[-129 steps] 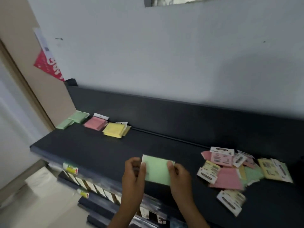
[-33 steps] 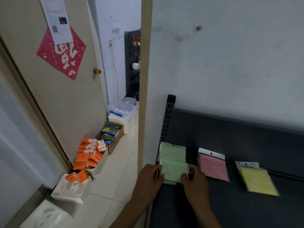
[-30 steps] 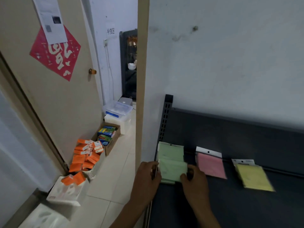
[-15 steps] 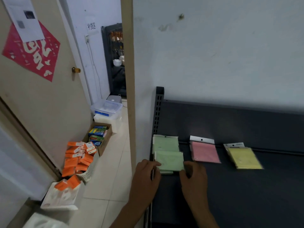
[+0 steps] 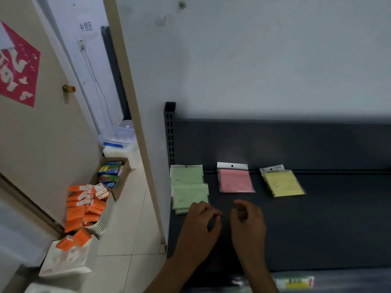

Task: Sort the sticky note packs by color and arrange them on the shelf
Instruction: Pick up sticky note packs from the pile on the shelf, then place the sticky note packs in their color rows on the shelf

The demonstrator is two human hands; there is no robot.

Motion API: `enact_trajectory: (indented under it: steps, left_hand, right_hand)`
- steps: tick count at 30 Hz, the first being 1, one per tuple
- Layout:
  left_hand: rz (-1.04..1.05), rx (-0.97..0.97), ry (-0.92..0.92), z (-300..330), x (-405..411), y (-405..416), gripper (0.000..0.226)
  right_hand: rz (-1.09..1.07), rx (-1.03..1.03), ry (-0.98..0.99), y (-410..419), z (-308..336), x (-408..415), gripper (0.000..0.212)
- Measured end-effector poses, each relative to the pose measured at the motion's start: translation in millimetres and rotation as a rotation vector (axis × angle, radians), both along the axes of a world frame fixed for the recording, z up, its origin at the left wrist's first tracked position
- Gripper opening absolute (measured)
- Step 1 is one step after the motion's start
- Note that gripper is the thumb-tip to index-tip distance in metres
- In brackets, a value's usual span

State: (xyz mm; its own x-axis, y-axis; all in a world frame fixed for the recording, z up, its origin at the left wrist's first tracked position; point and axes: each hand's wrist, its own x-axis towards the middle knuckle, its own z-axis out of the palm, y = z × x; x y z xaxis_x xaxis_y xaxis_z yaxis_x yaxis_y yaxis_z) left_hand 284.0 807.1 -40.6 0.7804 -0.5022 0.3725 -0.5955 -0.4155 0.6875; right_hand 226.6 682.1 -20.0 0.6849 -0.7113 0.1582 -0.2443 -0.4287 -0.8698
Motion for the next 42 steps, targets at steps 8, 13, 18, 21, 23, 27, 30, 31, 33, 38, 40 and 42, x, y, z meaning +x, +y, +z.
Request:
enact_trajectory:
  steps: [8,13,18,21,23,27,30,31,33,38,40,42]
  left_hand:
    - [-0.167,0.02,-0.015,15,-48,-107,0.017]
    - [-0.316,0.016,0.031,6,-100,-188,0.019]
    - [-0.446,0.02,0.066,7,-153,-267,0.018]
    - [-0.444,0.022,0.045,6,-181,-310,0.017]
    - [-0.431,0.02,0.057,5,-196,-335,0.012]
    - [-0.415,0.062,0.003,9,-223,-375,0.041]
    - [-0.44,0.096,0.001,10,-246,-396,0.043]
    - [-0.453,0.103,-0.004,10,-255,-402,0.042]
    - [-0.483,0.117,-0.016,10,-271,-413,0.042]
    - [-0.535,0.123,-0.047,15,-293,-447,0.032]
    - [-0.538,0.128,-0.035,17,-299,-465,0.03]
    - [-0.534,0.117,-0.018,17,-305,-483,0.029]
  right_hand:
    - [-0.177,0.036,0.083,-103,7,-71,0.019]
    - [-0.255,0.058,0.113,-168,5,-130,0.017]
    - [-0.321,0.037,0.077,-228,8,-187,0.017]
    - [-0.39,0.003,0.059,-268,11,-226,0.017]
    - [-0.417,-0.058,0.065,-293,12,-253,0.021]
    - [-0.397,-0.291,0.124,-336,17,-304,0.038]
    - [-0.387,-0.356,0.156,-365,16,-335,0.042]
    - [-0.394,-0.334,0.162,-373,15,-343,0.043]
    - [-0.409,-0.305,0.158,-385,13,-357,0.042]
    - [-0.518,-0.331,0.175,-405,6,-386,0.04]
    - [-0.576,-0.327,0.197,-417,2,-400,0.039]
    - [-0.616,-0.309,0.198,-430,0,-412,0.04]
